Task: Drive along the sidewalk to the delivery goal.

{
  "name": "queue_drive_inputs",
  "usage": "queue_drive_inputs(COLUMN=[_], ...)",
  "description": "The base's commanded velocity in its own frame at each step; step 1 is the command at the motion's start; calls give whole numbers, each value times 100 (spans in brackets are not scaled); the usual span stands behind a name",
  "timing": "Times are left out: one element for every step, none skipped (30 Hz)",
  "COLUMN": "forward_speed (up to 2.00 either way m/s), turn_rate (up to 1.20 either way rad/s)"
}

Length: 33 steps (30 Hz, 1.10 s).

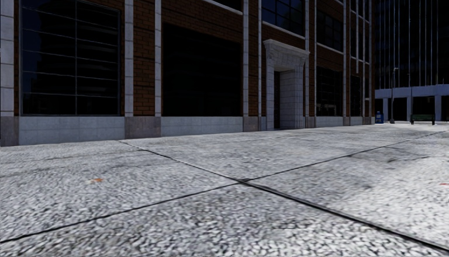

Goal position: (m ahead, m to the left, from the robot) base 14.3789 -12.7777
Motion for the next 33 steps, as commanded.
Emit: queue_drive_inputs(forward_speed=[187, 187, 187, 187, 187, 187, 187, 187, 187, 187, 187, 187, 187, 187, 187, 187, 187, 187, 187, 187, 187, 187, 187, 187, 200, 200, 200, 200, 200, 200, 200, 200, 200], turn_rate=[-55, -55, -55, -55, -55, -55, -55, -55, -55, -55, -55, -55, -55, -55, -55, -56, -56, -57, -57, -57, -57, -57, -57, -57, -57, -57, -57, -57, -57, -57, -57, -57, -57])
